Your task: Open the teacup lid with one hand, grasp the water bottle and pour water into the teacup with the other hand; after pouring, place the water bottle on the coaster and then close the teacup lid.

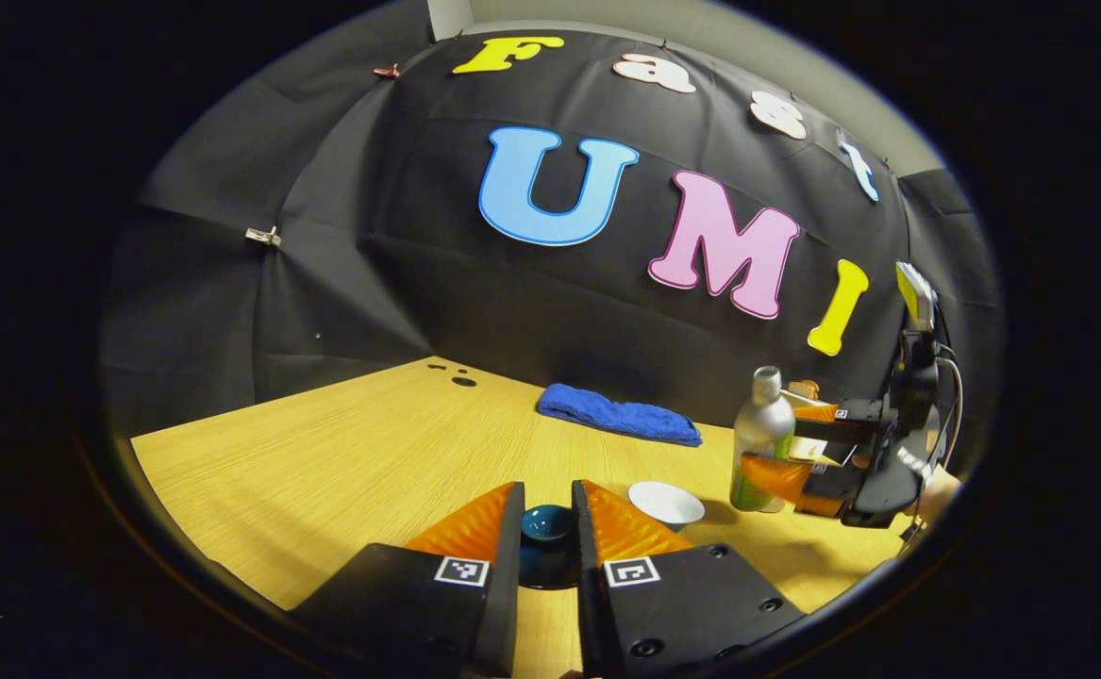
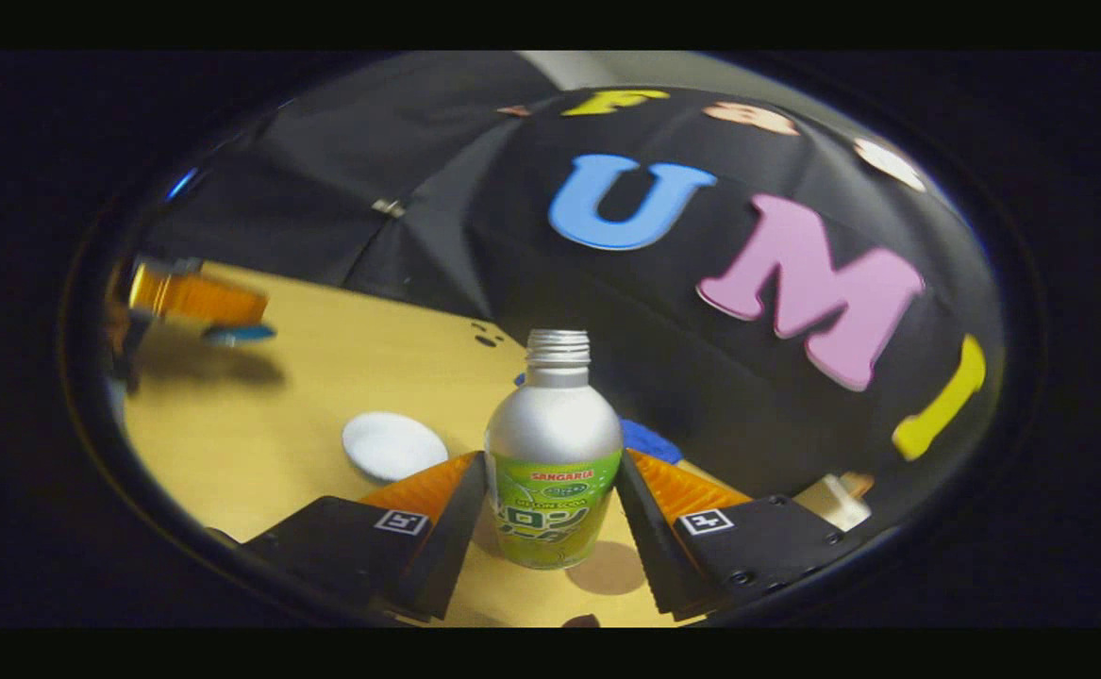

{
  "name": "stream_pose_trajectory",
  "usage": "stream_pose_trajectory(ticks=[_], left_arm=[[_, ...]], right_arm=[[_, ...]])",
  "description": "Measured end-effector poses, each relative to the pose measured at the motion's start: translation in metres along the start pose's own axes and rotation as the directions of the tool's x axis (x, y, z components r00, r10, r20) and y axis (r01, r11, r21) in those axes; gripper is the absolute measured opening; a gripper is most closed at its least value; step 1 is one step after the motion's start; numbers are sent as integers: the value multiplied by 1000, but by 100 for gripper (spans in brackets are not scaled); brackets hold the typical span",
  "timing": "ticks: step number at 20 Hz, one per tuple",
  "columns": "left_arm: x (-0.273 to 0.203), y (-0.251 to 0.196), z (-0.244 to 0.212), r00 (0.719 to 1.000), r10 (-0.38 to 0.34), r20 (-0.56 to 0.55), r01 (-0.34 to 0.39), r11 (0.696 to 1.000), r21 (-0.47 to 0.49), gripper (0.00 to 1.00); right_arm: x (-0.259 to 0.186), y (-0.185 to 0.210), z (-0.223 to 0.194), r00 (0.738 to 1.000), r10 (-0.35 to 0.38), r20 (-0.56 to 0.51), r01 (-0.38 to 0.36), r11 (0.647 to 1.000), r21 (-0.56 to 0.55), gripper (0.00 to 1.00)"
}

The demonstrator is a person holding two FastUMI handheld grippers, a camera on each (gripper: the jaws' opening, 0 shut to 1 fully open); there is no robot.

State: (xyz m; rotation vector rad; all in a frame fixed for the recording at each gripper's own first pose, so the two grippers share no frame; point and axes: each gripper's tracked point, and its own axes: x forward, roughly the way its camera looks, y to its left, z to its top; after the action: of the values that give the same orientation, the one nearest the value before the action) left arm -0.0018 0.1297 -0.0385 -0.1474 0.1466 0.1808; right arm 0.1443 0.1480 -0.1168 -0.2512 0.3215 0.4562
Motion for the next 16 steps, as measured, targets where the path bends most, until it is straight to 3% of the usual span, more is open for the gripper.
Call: stream_pose_trajectory(ticks=[2,8,12,13,14,15,16], left_arm=[[-1,0,1,1000,-1,0,1,1000,0,33],[0,-1,0,1000,-1,-1,1,1000,0,30],[0,-2,-2,1000,-1,-6,1,1000,-3,30],[1,-2,-3,1000,-1,-7,1,1000,-4,30],[2,-1,-4,1000,-2,-9,2,1000,-5,30],[2,-1,-4,1000,-2,-10,2,1000,-6,30],[3,-1,-5,1000,-1,-12,1,1000,-6,30]], right_arm=[[-1,-24,1,999,-35,15,32,986,162,80],[0,-99,-33,986,-166,-15,162,930,330,80],[3,-118,-58,982,-186,-37,185,898,400,80],[5,-122,-63,980,-194,-39,193,893,407,76],[5,-124,-63,979,-199,-37,197,890,411,81],[5,-126,-65,978,-205,-34,201,889,411,76],[4,-127,-68,978,-208,-34,203,890,408,81]])
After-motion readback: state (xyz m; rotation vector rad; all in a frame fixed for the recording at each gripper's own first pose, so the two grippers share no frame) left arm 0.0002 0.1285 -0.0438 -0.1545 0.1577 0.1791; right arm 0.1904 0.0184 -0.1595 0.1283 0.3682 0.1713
